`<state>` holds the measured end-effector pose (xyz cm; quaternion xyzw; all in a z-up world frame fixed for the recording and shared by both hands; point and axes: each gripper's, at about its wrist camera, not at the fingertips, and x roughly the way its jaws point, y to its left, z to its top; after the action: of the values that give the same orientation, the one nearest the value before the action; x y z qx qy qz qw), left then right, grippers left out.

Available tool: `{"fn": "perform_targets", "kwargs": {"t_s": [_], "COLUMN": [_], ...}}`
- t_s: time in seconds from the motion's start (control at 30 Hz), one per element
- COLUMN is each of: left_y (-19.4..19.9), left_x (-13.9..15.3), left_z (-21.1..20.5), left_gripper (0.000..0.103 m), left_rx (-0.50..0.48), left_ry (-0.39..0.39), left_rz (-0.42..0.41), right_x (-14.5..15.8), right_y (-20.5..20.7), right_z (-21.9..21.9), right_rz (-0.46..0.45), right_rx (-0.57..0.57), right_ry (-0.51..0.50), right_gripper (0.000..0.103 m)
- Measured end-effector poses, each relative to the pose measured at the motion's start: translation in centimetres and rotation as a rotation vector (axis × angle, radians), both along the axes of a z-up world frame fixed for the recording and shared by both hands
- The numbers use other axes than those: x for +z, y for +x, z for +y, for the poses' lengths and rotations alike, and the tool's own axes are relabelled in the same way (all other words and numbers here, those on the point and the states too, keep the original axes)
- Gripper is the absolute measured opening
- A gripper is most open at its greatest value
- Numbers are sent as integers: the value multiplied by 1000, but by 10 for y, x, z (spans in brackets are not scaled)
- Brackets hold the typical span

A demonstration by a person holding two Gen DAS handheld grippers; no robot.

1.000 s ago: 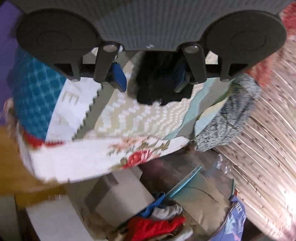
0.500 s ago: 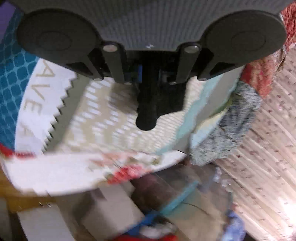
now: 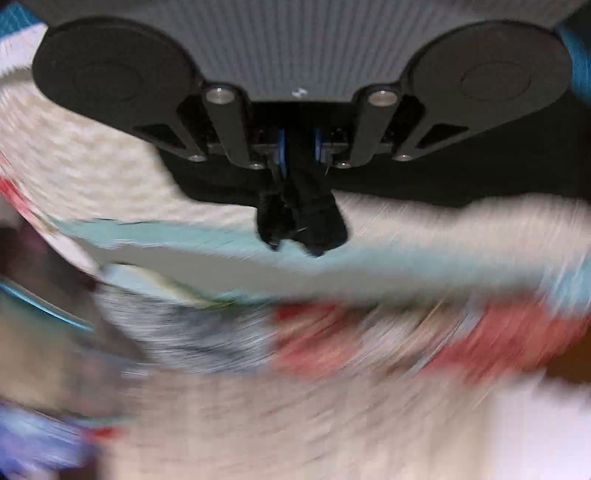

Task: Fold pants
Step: 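Grasp the pants cuff with the left gripper while the right gripper holds the waistband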

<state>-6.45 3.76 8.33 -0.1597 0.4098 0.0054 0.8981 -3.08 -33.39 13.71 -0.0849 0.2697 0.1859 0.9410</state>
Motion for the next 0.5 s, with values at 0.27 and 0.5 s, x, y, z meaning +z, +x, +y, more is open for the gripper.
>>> {"fn": "perform_targets", "kwargs": {"t_s": [0.27, 0.5], "left_y": [-18, -58], "left_x": [1, 13], "left_z": [19, 58], "left_gripper": [84, 84], "left_rx": [19, 79], "left_ry": [-4, -23], "left_rz": [6, -53], "right_x": [-49, -10], "right_y": [-45, -47], "right_z": [71, 50], "right_rz": [-45, 11], "right_rx": [200, 202], "right_ry": [-433, -123], "right_gripper": [53, 44]}}
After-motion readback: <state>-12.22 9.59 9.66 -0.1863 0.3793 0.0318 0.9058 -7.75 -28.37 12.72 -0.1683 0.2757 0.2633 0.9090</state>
